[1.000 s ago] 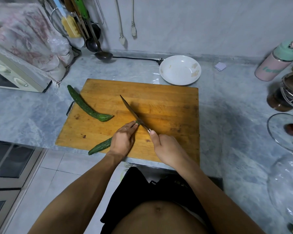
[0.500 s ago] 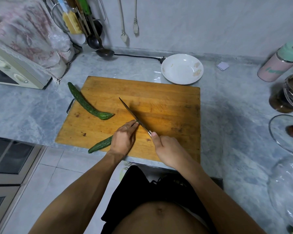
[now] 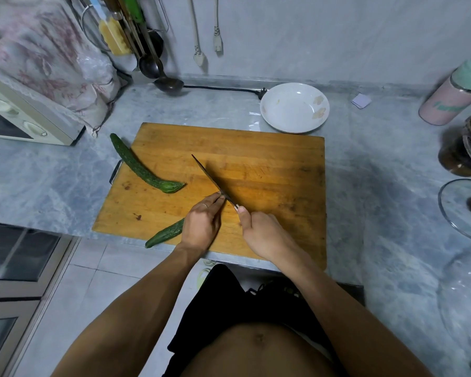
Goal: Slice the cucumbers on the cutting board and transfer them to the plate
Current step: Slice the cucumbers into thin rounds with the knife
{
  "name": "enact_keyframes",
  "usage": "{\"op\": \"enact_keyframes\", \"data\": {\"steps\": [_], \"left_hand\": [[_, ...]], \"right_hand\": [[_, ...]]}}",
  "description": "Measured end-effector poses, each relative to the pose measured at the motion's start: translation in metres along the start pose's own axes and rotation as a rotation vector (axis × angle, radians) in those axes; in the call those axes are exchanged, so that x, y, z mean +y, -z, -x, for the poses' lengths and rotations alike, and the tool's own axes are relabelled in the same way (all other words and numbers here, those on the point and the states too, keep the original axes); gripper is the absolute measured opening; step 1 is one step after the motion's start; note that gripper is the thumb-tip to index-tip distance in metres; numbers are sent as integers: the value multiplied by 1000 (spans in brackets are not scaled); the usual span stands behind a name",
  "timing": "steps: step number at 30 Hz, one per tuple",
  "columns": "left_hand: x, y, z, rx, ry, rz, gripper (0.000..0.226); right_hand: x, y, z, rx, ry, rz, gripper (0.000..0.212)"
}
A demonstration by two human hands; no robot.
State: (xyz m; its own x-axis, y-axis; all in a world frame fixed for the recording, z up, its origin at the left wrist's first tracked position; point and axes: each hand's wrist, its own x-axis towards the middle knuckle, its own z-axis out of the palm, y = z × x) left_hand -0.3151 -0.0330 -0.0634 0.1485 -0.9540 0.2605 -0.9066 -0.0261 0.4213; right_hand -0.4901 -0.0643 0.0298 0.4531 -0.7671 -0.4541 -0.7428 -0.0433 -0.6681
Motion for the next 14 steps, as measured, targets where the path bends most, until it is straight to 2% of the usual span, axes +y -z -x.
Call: {"op": "enact_keyframes", "data": {"steps": [6, 14], "left_hand": [[3, 6, 0, -7, 7, 17, 29], [1, 6, -2, -43, 17, 0, 36]], "right_hand": [[5, 1, 0, 13, 12, -46, 77], [5, 6, 7, 3, 44, -31, 75]]}}
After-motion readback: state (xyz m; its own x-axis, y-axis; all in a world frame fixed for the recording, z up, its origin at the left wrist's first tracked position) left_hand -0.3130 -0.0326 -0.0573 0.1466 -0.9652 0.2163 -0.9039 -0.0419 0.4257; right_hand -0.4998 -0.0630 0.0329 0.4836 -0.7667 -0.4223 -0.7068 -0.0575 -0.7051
